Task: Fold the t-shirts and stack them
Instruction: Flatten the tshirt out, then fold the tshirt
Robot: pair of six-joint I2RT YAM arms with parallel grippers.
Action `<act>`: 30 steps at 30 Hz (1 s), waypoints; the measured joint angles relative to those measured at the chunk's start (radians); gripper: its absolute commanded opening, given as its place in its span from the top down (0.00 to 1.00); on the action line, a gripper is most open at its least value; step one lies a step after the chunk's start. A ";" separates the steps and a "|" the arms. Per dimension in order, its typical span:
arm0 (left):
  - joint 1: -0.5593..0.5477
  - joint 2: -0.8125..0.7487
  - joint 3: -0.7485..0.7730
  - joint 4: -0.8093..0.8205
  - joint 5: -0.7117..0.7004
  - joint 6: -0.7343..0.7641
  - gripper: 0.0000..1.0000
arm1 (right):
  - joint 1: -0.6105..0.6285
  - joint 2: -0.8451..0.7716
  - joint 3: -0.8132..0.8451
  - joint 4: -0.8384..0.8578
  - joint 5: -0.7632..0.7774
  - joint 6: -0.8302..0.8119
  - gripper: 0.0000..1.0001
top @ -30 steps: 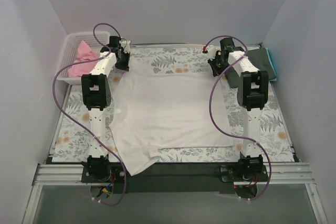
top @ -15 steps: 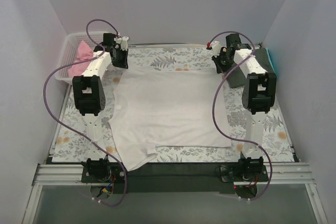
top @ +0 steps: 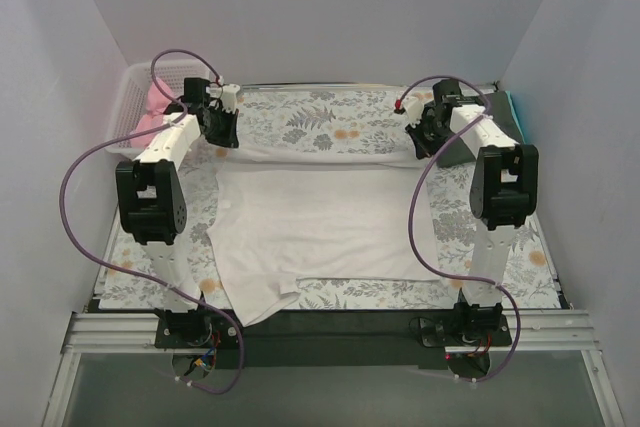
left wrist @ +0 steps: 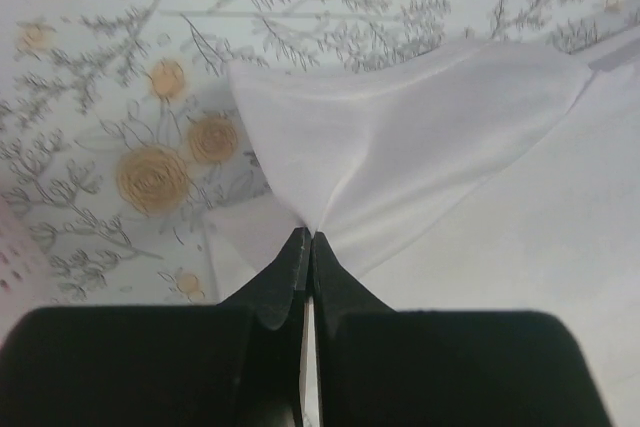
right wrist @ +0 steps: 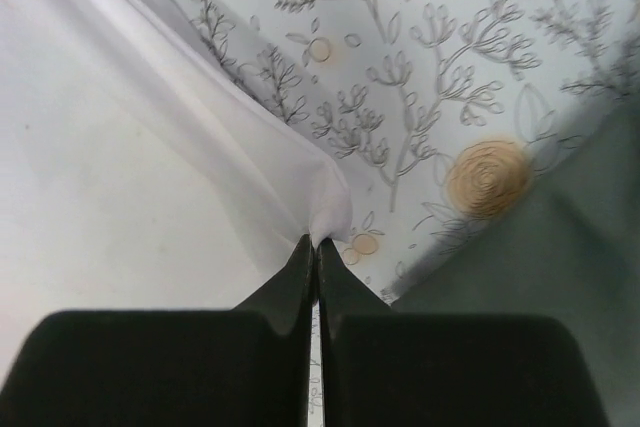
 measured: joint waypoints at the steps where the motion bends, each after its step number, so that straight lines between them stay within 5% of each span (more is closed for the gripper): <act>1: 0.000 -0.019 -0.037 -0.003 0.001 0.005 1.00 | 0.000 -0.004 -0.020 -0.002 -0.001 -0.004 0.99; 19: 0.005 -0.140 -0.342 0.041 0.006 0.042 1.00 | 0.000 -0.051 -0.176 -0.002 -0.021 -0.073 0.99; 21: 0.005 -0.143 -0.347 0.046 0.006 0.047 1.00 | 0.000 -0.067 -0.199 0.004 -0.020 -0.090 0.90; 22: 0.005 -0.143 -0.350 0.048 0.007 0.050 0.95 | 0.000 -0.074 -0.213 0.002 -0.020 -0.094 0.74; 23: 0.005 -0.143 -0.352 0.045 0.007 0.055 0.91 | 0.000 -0.081 -0.225 0.003 -0.019 -0.099 0.69; 28: 0.006 -0.143 -0.347 0.002 0.025 0.082 0.71 | 0.000 -0.106 -0.257 -0.009 -0.002 -0.143 0.54; 30: 0.008 -0.143 -0.330 -0.032 0.042 0.093 0.53 | 0.000 -0.118 -0.257 -0.011 0.003 -0.156 0.52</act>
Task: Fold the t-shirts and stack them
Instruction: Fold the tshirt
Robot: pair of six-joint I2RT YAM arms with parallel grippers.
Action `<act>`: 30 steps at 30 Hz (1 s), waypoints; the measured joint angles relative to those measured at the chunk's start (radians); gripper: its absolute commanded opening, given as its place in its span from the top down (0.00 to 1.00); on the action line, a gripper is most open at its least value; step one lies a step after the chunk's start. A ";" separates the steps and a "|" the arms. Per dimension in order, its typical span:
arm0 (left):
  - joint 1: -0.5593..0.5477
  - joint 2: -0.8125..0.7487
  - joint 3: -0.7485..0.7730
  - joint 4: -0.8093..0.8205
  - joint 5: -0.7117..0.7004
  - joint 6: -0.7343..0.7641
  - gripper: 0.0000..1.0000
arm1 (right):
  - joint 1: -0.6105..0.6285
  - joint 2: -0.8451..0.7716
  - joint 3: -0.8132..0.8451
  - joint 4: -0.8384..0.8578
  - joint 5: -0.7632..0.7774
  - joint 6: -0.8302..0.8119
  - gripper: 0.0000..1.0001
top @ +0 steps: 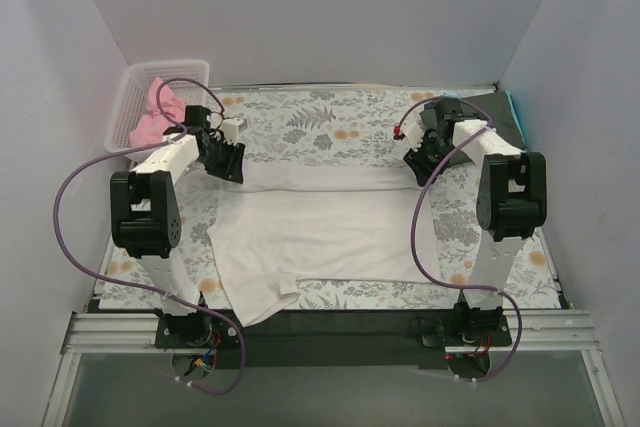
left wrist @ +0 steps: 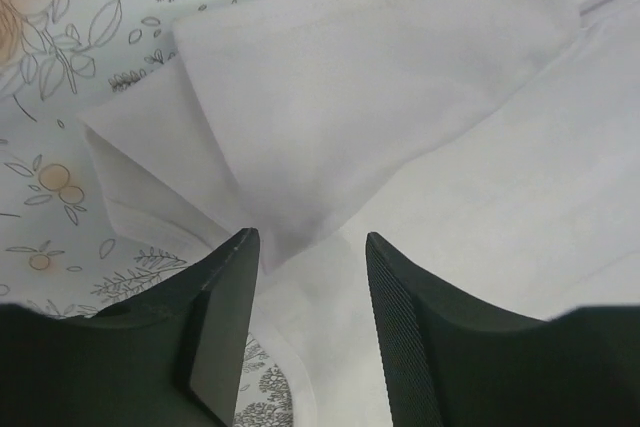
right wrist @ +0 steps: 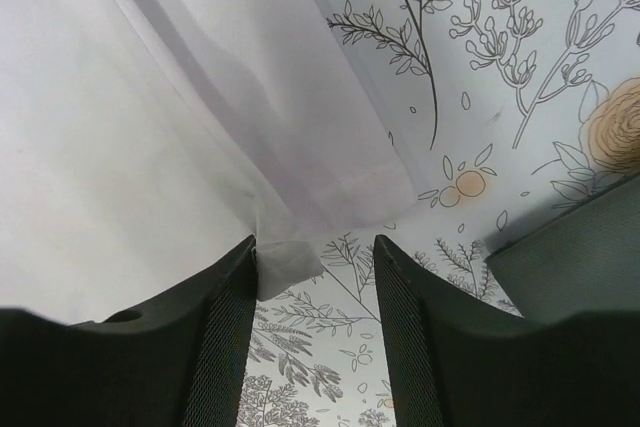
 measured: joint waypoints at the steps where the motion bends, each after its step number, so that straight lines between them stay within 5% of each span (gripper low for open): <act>1: 0.001 0.000 0.017 -0.018 0.010 0.004 0.52 | 0.000 -0.006 0.003 -0.005 0.002 -0.003 0.52; 12: 0.004 0.097 0.279 -0.062 0.068 -0.044 0.51 | 0.002 0.021 0.154 -0.050 -0.010 -0.002 0.55; 30: 0.002 0.299 0.361 -0.067 0.049 -0.127 0.57 | 0.035 0.054 0.155 -0.125 -0.014 -0.010 0.55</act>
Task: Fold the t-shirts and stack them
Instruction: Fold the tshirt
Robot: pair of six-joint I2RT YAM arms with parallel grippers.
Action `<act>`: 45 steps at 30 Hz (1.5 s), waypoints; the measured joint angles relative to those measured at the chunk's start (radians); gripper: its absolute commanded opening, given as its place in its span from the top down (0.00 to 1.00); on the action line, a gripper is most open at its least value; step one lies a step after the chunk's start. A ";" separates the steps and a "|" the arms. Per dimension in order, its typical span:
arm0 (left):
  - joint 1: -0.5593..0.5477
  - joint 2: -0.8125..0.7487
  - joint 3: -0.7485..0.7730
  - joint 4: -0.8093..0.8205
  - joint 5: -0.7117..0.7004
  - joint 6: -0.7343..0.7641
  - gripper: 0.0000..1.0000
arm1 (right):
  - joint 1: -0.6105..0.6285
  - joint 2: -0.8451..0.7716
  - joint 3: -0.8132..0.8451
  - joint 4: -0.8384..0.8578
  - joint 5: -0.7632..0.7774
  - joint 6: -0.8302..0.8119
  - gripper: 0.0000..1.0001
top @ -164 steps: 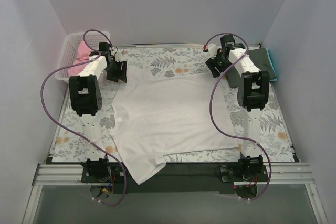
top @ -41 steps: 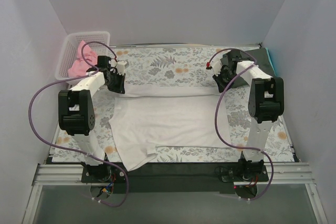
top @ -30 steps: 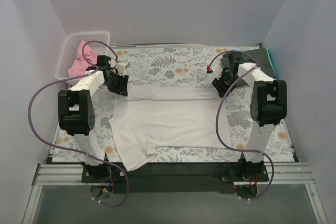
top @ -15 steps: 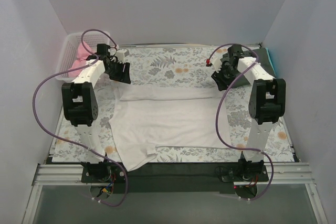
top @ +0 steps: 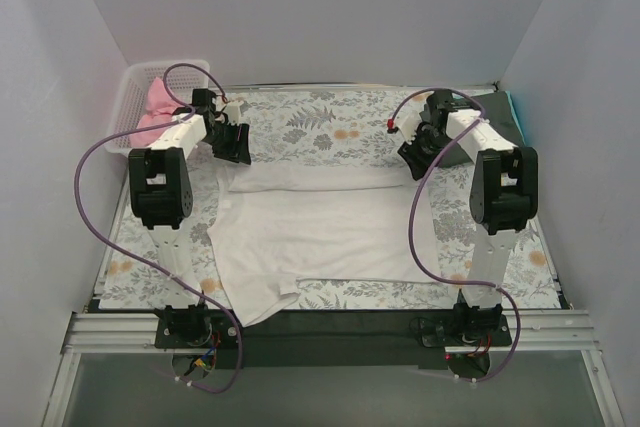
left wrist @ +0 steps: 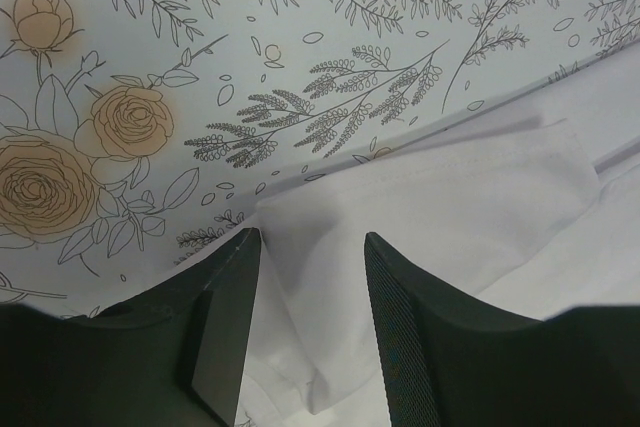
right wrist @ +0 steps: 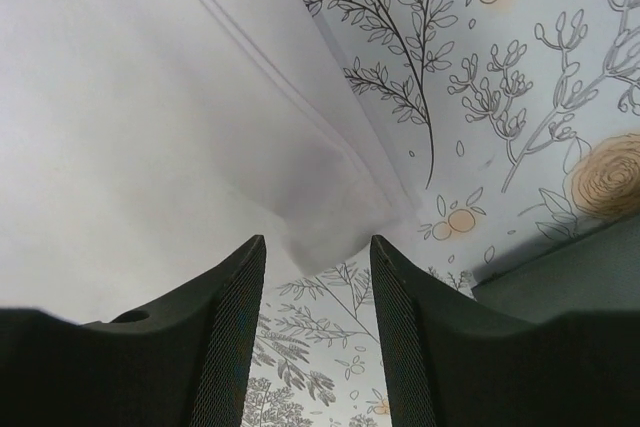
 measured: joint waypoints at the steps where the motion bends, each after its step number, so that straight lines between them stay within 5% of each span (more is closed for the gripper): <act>1: 0.000 0.002 0.000 0.001 0.000 -0.002 0.59 | 0.001 0.008 0.002 -0.001 0.000 0.000 0.60; 8: -0.003 0.024 0.005 0.005 0.000 -0.007 0.61 | 0.012 0.063 0.012 -0.015 -0.003 0.001 0.69; 15: -0.010 0.029 0.013 0.008 0.000 -0.024 0.64 | 0.014 0.063 0.042 -0.023 -0.004 0.000 0.99; 17: -0.012 0.032 0.024 0.012 0.000 -0.032 0.68 | 0.014 0.063 0.045 -0.023 -0.003 0.002 0.99; 23: -0.012 0.044 0.052 0.018 0.002 -0.048 1.00 | 0.014 0.063 0.045 -0.024 -0.004 0.002 0.99; 32: -0.010 -0.048 -0.021 -0.028 0.028 0.010 1.00 | 0.014 0.032 0.015 -0.029 -0.003 -0.009 0.99; 45: -0.005 -0.360 -0.375 -0.097 0.138 0.218 1.00 | 0.014 -0.095 -0.203 -0.039 0.009 -0.050 0.99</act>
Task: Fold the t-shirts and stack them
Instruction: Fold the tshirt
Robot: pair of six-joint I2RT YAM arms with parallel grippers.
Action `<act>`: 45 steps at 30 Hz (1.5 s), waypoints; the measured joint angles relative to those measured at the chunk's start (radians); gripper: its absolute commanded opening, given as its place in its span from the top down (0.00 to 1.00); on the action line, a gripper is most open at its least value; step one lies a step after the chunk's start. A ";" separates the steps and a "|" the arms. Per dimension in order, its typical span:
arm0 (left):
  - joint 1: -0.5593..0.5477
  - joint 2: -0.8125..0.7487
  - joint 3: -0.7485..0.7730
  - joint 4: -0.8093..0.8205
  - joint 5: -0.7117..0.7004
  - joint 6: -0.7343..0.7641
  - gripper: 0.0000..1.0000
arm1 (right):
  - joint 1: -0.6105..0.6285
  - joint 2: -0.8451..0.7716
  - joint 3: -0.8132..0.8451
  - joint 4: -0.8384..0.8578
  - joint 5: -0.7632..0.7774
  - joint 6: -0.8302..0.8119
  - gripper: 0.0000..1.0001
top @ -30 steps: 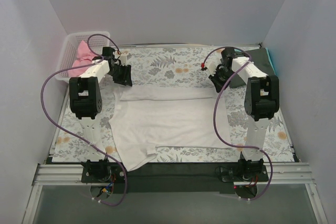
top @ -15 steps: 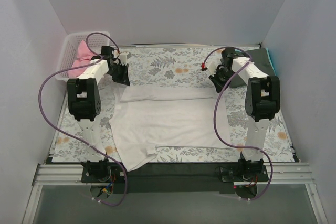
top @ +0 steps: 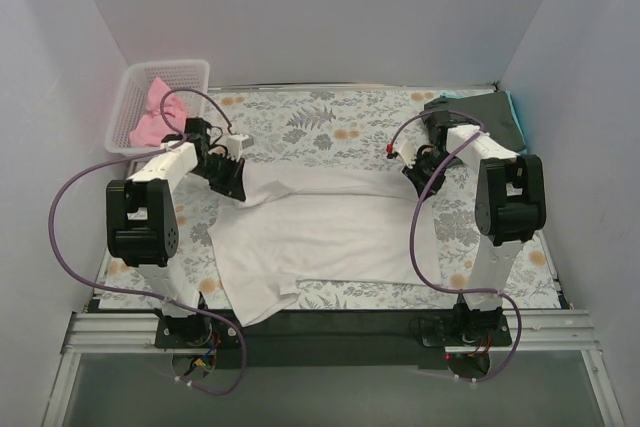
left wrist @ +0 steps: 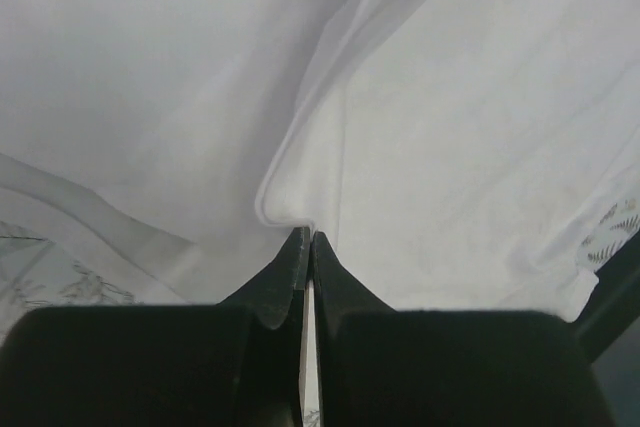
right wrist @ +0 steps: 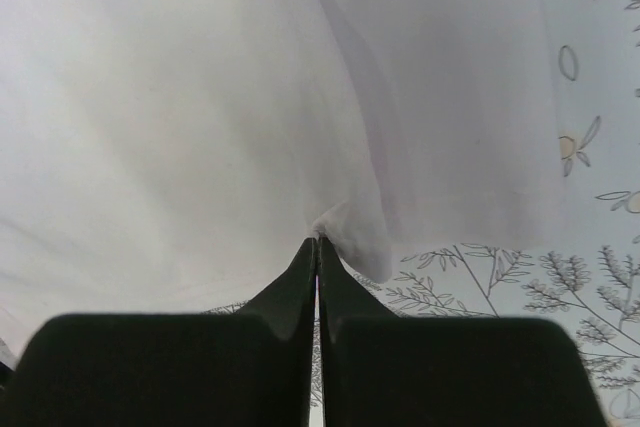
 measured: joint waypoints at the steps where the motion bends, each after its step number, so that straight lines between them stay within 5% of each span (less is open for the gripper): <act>1: 0.000 -0.007 -0.040 -0.005 0.003 0.023 1.00 | 0.000 0.000 -0.011 0.000 0.002 0.000 0.99; 9: 0.000 -0.011 -0.205 -0.005 -0.046 0.121 0.97 | 0.000 0.000 -0.031 0.019 0.026 -0.021 0.97; 11: 0.000 -0.012 -0.206 0.003 -0.054 0.132 0.90 | 0.000 0.000 -0.042 0.024 0.032 -0.027 0.87; 12: 0.000 -0.013 -0.202 0.003 -0.055 0.142 0.87 | 0.000 0.000 -0.048 0.025 0.035 -0.031 0.74; 14: 0.000 -0.015 -0.194 -0.006 -0.053 0.159 0.78 | 0.000 0.000 -0.061 0.024 0.044 -0.039 0.67; 21: 0.000 -0.090 -0.104 -0.092 0.005 0.217 0.58 | 0.000 -0.050 -0.053 0.011 0.034 -0.046 0.73; 27: -0.030 -0.100 -0.029 -0.047 0.040 0.145 0.49 | 0.000 -0.068 -0.009 -0.003 0.009 -0.041 0.64; 34: -0.135 -0.042 -0.013 0.023 0.048 0.048 0.48 | 0.000 -0.074 -0.029 -0.033 0.017 -0.071 0.98; 45: -0.307 -0.011 -0.084 0.201 -0.027 -0.082 0.53 | 0.000 -0.074 -0.034 -0.039 0.025 -0.072 0.99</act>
